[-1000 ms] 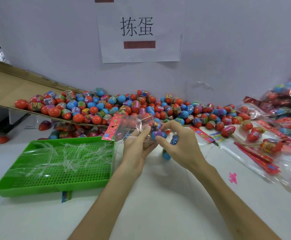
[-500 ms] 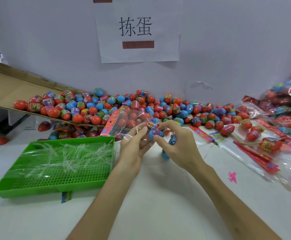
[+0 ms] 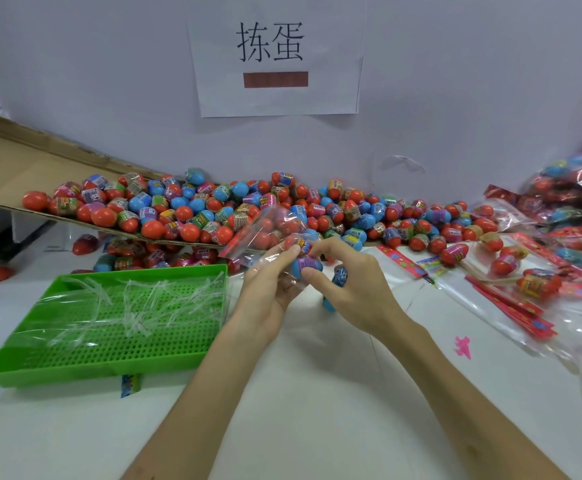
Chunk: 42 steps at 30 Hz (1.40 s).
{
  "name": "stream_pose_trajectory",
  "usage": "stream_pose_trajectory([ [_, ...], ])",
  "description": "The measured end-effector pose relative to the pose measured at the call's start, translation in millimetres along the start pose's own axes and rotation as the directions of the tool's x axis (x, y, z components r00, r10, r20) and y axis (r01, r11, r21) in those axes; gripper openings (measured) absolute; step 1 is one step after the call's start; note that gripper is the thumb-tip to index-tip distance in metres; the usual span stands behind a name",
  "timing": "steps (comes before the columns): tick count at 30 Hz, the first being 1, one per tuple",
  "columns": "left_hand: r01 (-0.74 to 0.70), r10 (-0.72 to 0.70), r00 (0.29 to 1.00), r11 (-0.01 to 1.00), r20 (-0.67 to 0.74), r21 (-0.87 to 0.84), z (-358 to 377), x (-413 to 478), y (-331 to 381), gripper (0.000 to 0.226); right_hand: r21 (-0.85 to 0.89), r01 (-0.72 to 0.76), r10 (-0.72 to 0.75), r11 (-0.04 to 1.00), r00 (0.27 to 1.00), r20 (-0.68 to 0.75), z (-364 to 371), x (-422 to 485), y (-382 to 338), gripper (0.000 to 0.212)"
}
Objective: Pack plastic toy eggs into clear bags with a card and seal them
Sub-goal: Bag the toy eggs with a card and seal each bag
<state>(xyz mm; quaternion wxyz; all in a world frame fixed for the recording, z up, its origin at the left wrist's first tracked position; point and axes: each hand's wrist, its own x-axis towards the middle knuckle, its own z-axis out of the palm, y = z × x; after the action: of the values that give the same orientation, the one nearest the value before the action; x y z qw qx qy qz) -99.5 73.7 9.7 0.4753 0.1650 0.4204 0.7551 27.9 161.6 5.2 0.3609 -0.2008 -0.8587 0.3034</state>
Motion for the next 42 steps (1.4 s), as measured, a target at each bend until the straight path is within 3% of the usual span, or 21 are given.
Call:
stream_pose_trajectory([
  [6,0.032,-0.029,0.999,0.987,0.021,-0.155,-2.6,1.7,4.4,0.023,-0.062,0.022,-0.034,0.998,0.977,-0.212,-5.5,5.5,-0.3,0.023],
  [11,0.053,-0.051,0.999,0.992,0.019,-0.115,0.6,-0.6,-0.1,0.021,-0.058,0.050,-0.061,0.997,0.974,-0.219,1.6,0.3,-5.7,0.025],
  [18,0.105,-0.112,0.993,0.978,-0.025,-0.180,7.3,-3.8,-0.9,0.046,-0.002,0.056,-0.055,0.998,0.962,-0.266,11.3,-3.2,-10.6,0.016],
  [25,0.088,-0.093,0.995,0.985,-0.030,-0.151,5.6,-2.6,-3.1,0.030,0.028,0.021,-0.014,0.999,0.971,-0.238,13.9,-5.1,-15.6,0.017],
  [30,0.038,-0.040,0.999,0.978,-0.006,-0.207,3.5,0.7,-1.6,0.037,0.024,-0.009,0.017,1.000,0.930,-0.368,6.1,-1.3,-13.6,0.017],
  [42,0.084,-0.080,0.995,0.995,0.066,-0.056,9.2,-2.5,-10.5,0.041,0.049,-0.051,0.064,0.998,0.939,-0.337,8.4,-1.3,-12.7,0.008],
])
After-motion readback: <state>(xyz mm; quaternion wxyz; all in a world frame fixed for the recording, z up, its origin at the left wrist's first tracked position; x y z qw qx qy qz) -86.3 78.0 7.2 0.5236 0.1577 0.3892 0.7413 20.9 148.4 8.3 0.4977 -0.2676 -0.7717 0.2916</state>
